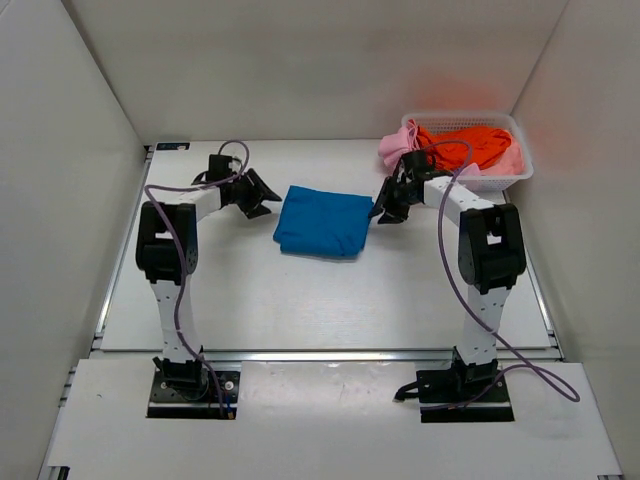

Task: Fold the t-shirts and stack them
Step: Fold the long partially folded tshirt into a neat square, then smooth out wrinkles on the folded tshirt

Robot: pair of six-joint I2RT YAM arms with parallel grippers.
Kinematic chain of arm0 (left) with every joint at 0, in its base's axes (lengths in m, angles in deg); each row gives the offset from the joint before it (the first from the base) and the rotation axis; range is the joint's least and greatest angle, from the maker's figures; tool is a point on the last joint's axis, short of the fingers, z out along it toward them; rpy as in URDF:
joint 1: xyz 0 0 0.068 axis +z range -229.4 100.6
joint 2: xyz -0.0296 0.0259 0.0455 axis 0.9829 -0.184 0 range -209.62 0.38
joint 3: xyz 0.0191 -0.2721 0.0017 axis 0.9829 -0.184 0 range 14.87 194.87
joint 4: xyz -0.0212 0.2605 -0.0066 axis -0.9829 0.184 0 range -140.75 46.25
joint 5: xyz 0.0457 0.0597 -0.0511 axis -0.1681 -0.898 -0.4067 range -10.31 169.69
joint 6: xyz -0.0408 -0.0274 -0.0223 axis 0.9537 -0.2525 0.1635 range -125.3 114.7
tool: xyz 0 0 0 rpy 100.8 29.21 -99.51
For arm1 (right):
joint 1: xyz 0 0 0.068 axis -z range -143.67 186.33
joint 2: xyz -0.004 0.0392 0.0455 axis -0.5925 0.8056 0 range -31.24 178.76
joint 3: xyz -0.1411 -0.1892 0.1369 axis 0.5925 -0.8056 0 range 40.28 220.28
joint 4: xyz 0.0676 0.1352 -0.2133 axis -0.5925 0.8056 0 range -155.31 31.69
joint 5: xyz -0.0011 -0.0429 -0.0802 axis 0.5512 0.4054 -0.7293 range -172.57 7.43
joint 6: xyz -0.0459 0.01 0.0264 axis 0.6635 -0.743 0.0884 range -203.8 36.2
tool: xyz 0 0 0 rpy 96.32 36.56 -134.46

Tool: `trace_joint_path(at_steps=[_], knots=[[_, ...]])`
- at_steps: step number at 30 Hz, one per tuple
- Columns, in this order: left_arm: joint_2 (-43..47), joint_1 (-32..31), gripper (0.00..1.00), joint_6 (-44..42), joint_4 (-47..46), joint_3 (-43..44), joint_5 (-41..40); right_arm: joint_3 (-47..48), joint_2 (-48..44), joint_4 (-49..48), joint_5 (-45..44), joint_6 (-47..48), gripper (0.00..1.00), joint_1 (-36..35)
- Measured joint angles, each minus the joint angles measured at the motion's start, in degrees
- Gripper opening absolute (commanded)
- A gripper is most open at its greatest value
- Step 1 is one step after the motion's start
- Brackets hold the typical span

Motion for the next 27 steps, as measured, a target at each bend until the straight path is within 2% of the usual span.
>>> trace_joint_path(at_steps=[4,9,11,16,21,22,23,24,25,27], knots=[[9.5,0.1,0.51,0.3,-1.9,-12.7,-0.3,-9.5,-5.9,-1.5,-0.5,0.0,0.29,-2.3],[21.2,-3.0,0.35,0.6,-5.0,-24.2,-1.0,-14.4,-7.8,-4.9,0.7,0.0,0.31,-3.4],[23.7,-4.9,0.35,1.0,-6.4,-27.1,-1.6,-15.6,-7.8,-6.1,1.3,-0.2,0.34,-3.6],[23.4,-9.1,0.45,1.3,-7.0,-28.8,-3.6,-16.2,-7.8,-8.2,3.3,-0.6,0.34,-4.1],[21.2,-10.4,0.24,1.4,-7.1,-29.2,-6.6,-18.0,-7.8,-12.8,6.7,-2.0,0.33,-4.4],[20.5,-10.7,0.18,1.1,-6.9,-29.2,-7.1,-18.6,-7.8,-13.4,7.4,-2.3,0.31,-4.4],[19.8,-10.8,0.14,0.7,-6.5,-29.1,-7.6,-19.1,-7.7,-13.6,8.3,-2.6,0.18,-4.5],[19.1,-10.9,0.06,0.5,-6.3,-29.1,-8.1,-19.2,-7.4,-13.5,8.8,-2.8,0.06,-4.5],[18.4,-11.0,0.0,0.3,-6.1,-29.1,-8.4,-19.1,-7.1,-13.6,9.2,-2.7,0.0,-4.5],[17.3,-11.3,0.0,-0.2,-5.6,-29.1,-9.0,-18.8,-6.4,-13.2,9.4,-2.6,0.0,-4.5]])
